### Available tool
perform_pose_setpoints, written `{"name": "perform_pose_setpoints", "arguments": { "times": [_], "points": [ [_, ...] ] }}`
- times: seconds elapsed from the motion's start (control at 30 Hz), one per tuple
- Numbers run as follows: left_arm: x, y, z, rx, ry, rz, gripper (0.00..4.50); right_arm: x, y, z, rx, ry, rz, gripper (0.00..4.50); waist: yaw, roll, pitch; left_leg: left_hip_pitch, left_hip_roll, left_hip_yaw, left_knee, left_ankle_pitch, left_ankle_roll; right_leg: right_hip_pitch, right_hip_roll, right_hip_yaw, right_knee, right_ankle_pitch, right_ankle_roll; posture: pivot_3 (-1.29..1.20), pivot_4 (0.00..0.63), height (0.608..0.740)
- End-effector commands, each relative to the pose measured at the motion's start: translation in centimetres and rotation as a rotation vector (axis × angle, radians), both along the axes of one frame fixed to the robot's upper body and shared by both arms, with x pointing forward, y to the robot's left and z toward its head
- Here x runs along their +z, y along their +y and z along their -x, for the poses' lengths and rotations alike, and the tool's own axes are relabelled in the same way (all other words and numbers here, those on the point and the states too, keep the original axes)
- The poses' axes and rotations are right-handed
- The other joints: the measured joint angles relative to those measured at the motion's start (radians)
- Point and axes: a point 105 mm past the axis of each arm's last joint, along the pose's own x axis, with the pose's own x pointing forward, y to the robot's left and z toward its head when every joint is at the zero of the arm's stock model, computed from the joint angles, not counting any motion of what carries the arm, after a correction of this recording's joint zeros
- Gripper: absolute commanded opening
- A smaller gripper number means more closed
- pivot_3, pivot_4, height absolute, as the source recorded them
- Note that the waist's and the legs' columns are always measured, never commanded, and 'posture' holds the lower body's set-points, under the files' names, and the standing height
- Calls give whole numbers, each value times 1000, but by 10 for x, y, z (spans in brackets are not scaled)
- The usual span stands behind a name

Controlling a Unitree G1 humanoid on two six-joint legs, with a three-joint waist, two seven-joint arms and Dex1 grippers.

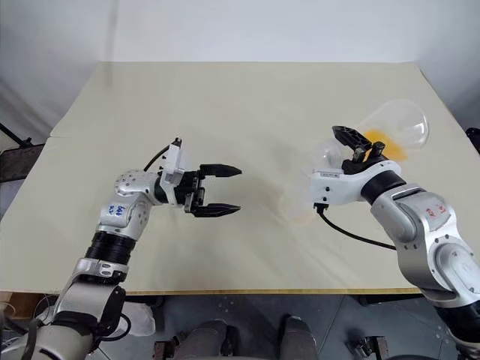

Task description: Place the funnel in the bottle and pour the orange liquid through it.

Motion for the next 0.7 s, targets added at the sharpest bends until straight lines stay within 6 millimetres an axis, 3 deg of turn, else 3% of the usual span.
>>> {"name": "perform_pose_setpoints", "arguments": {
  "times": [0.03,0.7],
  "points": [
    [4,2,4,-4,-30,1,4500,19,-1,4,-1,-75,20,2507,0,0,0,0,0,0,0,0,0,0,0,0,0,0,0,0,150,740],
    [-13,11,-5,44,-7,-8,4500,32,-3,5,8,-99,105,2507,0,0,0,0,0,0,0,0,0,0,0,0,0,0,0,0,150,740]
  ]
}}
